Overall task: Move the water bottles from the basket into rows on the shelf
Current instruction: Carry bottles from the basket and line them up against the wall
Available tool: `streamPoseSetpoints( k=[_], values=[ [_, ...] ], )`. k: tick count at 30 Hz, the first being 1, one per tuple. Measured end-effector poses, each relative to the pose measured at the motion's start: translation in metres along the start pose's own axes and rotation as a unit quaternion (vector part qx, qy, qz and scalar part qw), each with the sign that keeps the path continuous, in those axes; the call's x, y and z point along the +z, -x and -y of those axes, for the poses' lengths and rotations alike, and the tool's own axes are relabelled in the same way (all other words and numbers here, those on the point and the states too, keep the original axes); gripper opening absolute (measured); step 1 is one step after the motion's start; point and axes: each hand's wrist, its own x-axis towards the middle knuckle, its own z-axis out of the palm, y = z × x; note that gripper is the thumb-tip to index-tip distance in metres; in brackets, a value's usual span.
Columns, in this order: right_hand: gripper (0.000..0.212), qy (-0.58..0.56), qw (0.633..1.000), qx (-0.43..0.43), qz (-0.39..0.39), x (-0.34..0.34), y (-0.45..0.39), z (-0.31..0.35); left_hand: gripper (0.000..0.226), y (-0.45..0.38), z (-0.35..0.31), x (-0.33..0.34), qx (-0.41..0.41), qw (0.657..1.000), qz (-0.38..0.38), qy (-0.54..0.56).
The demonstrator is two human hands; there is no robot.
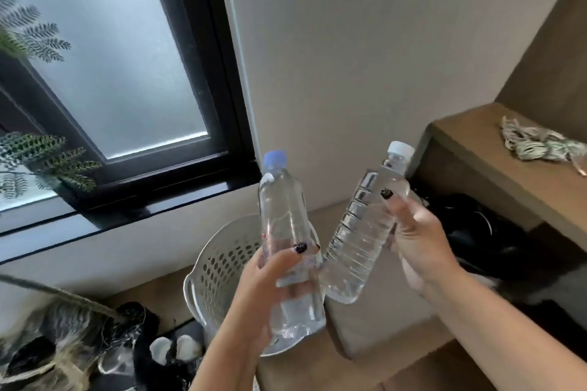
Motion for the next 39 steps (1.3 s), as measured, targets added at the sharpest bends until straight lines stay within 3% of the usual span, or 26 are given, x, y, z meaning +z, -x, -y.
streamPoseSetpoints(
  k=[5,9,11,14,17,21,25,28,35,39],
  values=[
    [0.059,-0.039,0.999,-0.001,-0.036,-0.036,0.030,0.022,0.045,0.007,-0.010,0.035,-0.026,0.996,0.075,0.044],
    [0.077,-0.023,0.999,-0.003,-0.041,-0.074,0.047,0.043,0.033,-0.001,-0.008,0.079,-0.012,0.993,0.118,0.009],
    [0.068,-0.019,0.999,-0.004,-0.047,-0.098,0.054,0.054,0.053,-0.007,-0.004,0.105,-0.002,0.990,0.142,-0.001],
    [0.081,-0.010,0.998,0.005,-0.065,-0.141,0.060,0.070,0.068,-0.013,0.004,0.154,-0.022,0.983,0.184,-0.010],
    [0.060,-0.039,0.994,0.018,-0.099,-0.193,0.063,0.087,0.078,-0.016,0.013,0.210,-0.056,0.973,0.222,-0.006],
    [0.046,-0.117,0.983,0.050,-0.134,-0.271,0.069,0.105,0.070,-0.015,0.026,0.290,-0.085,0.966,0.238,0.054],
    [0.039,-0.193,0.961,0.083,-0.182,-0.340,0.077,0.121,0.088,-0.013,0.039,0.367,-0.132,0.947,0.268,0.119],
    [0.045,-0.253,0.940,0.087,-0.212,-0.384,0.082,0.132,0.083,-0.014,0.051,0.419,-0.173,0.932,0.294,0.126],
    [0.050,-0.367,0.890,0.095,-0.253,-0.462,0.085,0.155,0.038,-0.025,0.068,0.515,-0.201,0.920,0.336,0.013],
    [0.050,-0.415,0.862,0.067,-0.282,-0.501,0.074,0.150,0.038,-0.043,0.077,0.560,-0.225,0.907,0.357,-0.001]
  ],
)
